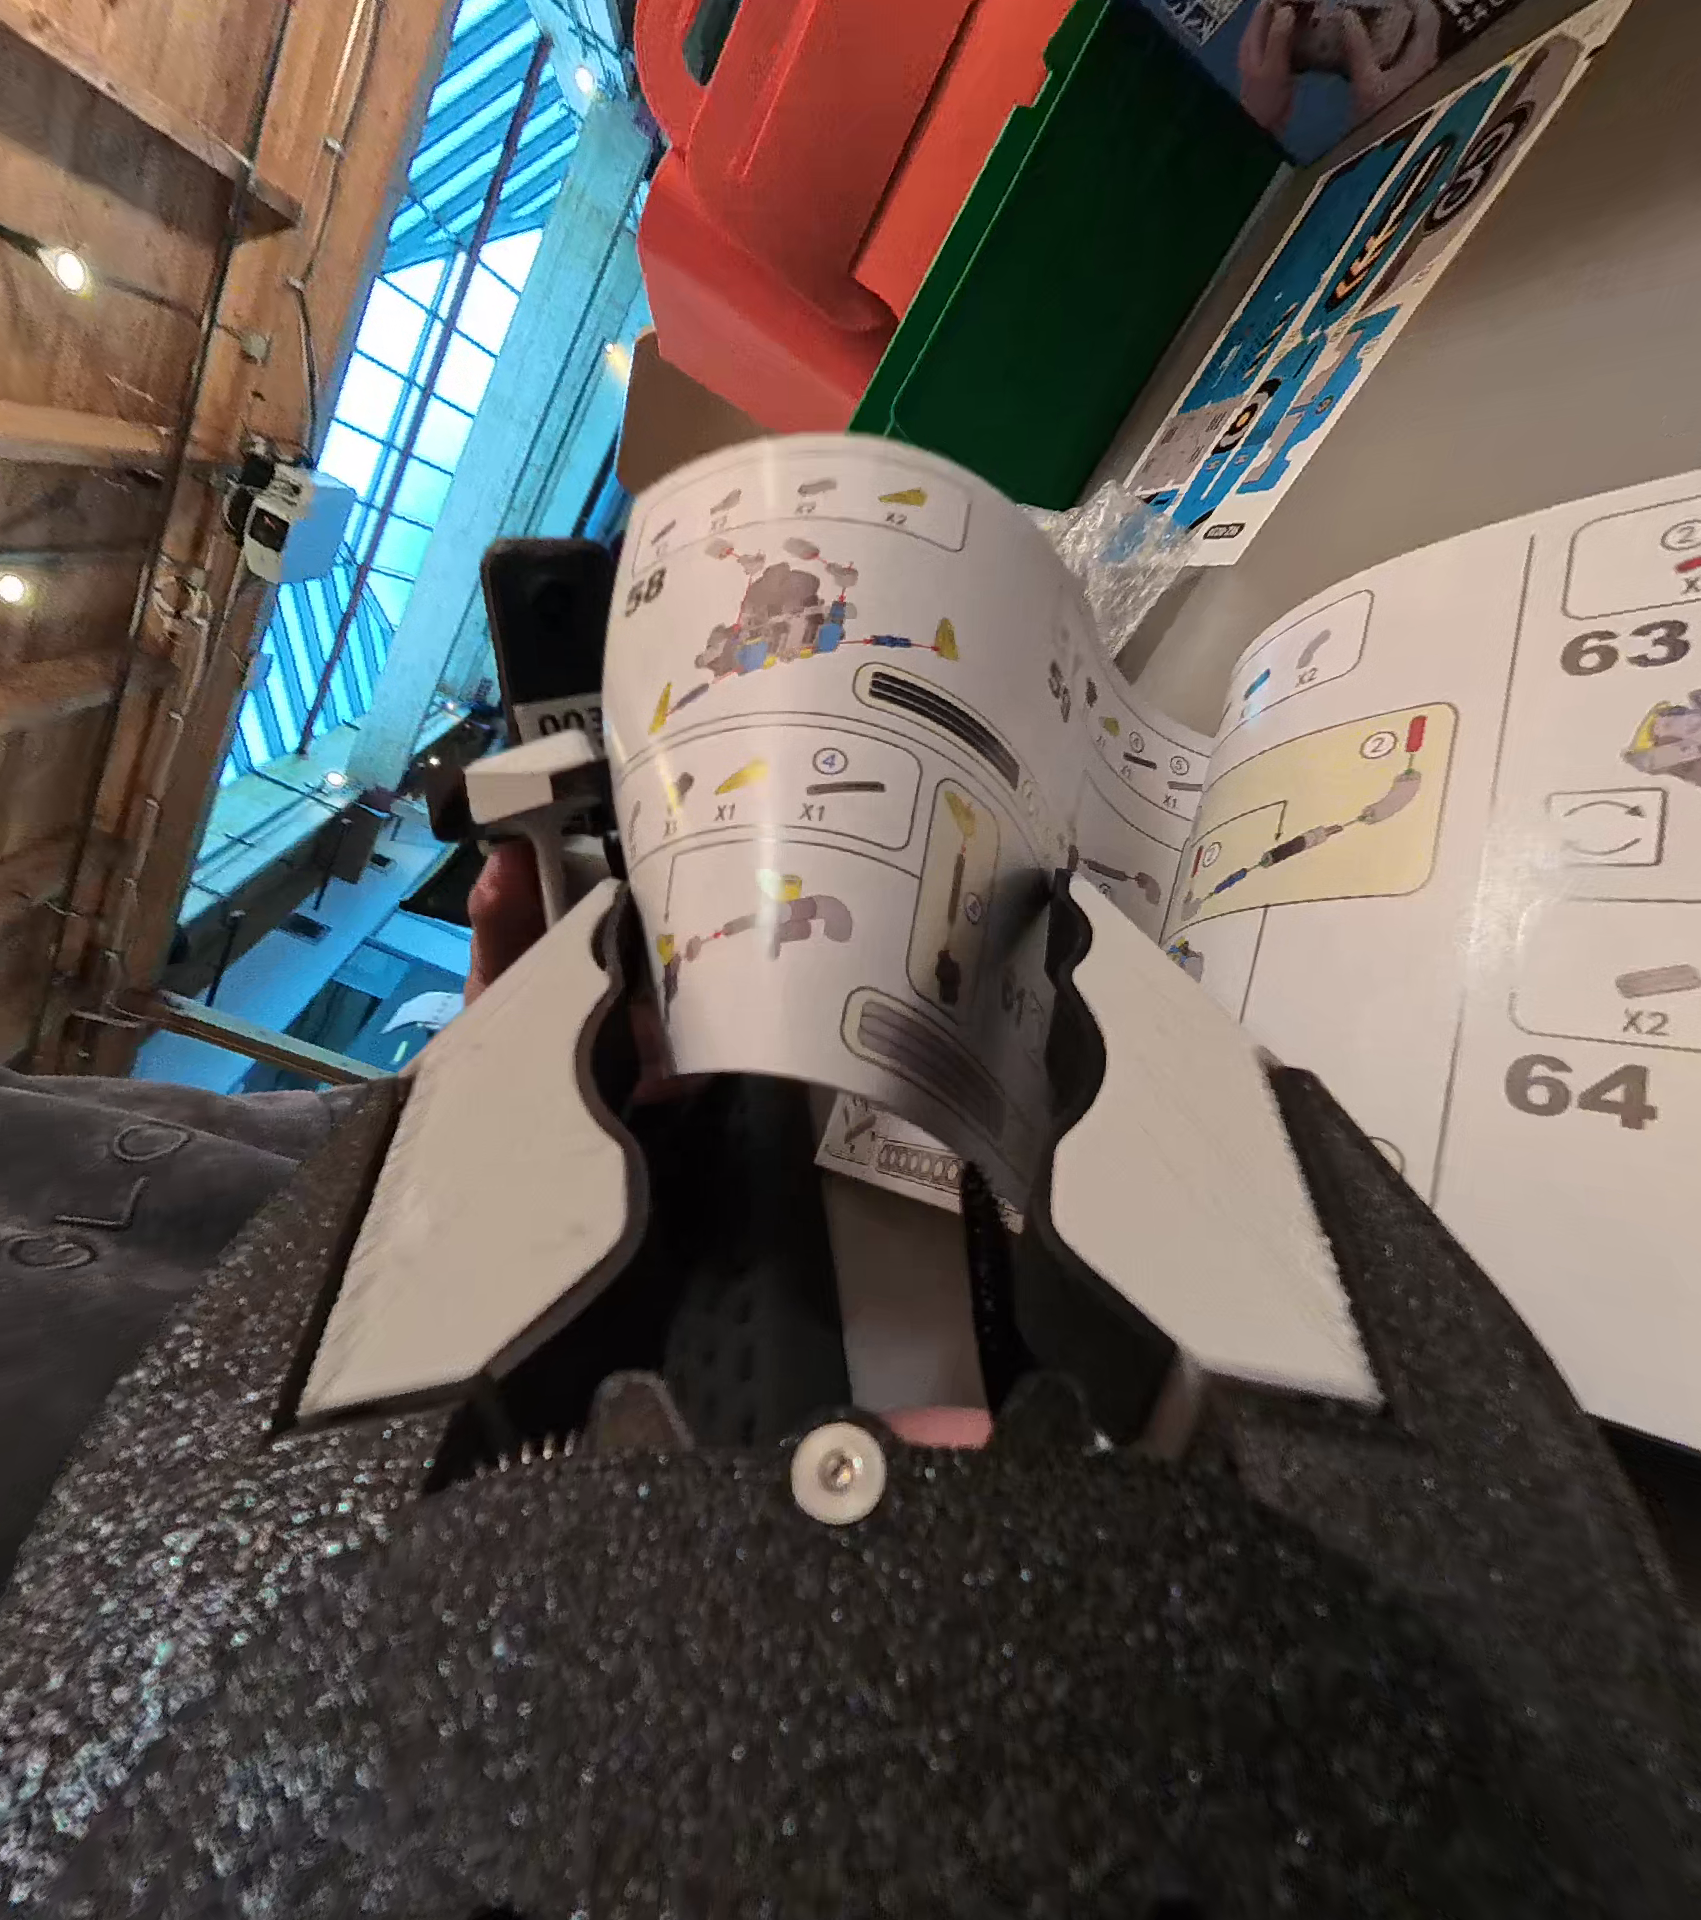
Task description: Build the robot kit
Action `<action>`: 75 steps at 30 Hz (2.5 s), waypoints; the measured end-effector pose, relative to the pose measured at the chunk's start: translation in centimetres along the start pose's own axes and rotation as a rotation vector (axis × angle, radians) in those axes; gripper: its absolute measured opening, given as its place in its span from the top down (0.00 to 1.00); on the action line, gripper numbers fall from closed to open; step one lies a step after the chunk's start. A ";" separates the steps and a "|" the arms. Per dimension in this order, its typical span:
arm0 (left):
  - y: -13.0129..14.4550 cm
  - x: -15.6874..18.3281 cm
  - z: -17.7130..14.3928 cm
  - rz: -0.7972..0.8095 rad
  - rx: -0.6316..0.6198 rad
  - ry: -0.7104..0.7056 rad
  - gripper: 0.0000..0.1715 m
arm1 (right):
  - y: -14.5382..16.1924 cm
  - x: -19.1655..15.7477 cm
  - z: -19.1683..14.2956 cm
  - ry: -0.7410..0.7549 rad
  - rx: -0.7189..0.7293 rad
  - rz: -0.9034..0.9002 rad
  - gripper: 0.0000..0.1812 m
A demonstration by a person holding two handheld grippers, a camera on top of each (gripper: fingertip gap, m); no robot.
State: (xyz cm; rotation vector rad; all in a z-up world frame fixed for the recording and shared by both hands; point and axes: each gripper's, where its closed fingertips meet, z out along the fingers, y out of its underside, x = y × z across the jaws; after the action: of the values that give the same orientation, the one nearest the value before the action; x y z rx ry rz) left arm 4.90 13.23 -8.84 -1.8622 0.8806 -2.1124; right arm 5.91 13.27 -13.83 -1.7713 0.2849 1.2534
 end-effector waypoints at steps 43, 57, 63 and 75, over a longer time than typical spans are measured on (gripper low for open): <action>-1.0 -5.0 1.4 0.192 -0.095 -0.233 0.80 | -4.2 -0.5 -4.5 -0.151 0.125 0.120 0.68; 3.2 -6.1 1.4 0.231 -0.240 -0.296 0.79 | -2.9 -1.4 -4.4 -0.081 0.039 -0.091 0.73; 2.5 -2.9 0.3 0.090 -0.154 -0.135 0.65 | 0.0 -3.9 -1.7 -0.068 -0.075 -0.351 0.82; 1.2 -0.6 -3.6 -0.090 -0.012 -0.009 0.59 | 3.2 -7.3 2.4 -0.163 -0.182 -0.420 0.73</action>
State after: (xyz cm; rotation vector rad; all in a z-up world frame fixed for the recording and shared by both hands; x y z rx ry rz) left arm 1.27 13.72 -10.13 -1.9501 0.8250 -2.1531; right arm -0.92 11.13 -9.65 -1.7501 -0.2917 1.1316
